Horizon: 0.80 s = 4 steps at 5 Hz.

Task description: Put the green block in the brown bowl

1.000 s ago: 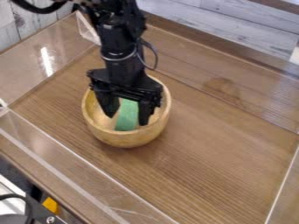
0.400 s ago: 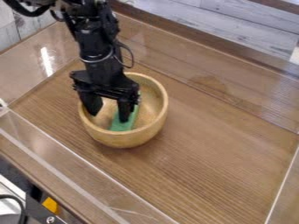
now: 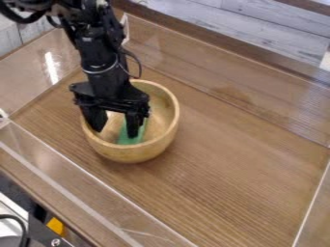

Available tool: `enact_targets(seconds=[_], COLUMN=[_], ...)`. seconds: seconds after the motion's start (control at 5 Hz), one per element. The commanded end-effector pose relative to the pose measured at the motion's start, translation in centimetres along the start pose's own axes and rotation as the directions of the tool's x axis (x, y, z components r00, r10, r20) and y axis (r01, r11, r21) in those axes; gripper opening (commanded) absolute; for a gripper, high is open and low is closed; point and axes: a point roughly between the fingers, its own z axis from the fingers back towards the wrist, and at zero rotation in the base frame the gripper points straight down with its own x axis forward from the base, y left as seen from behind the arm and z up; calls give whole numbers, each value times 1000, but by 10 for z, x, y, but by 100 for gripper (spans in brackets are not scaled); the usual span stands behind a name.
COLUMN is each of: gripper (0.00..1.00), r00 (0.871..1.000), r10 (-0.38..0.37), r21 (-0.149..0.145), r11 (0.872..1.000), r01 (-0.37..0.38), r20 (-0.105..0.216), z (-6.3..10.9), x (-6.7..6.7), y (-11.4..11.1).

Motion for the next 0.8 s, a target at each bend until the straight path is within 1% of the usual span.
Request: enact_targets(seconds=[0.0,0.2,0.6], gripper=[0,100,100], r00=[994,977,985], r10=[103,206,166], r21=[6,9,2], r11=[995,978,986], r01=[-103,-207,-167], r20=[46,54,51], z=[9,10,8], x=[12,20,22], y=[2,5,1])
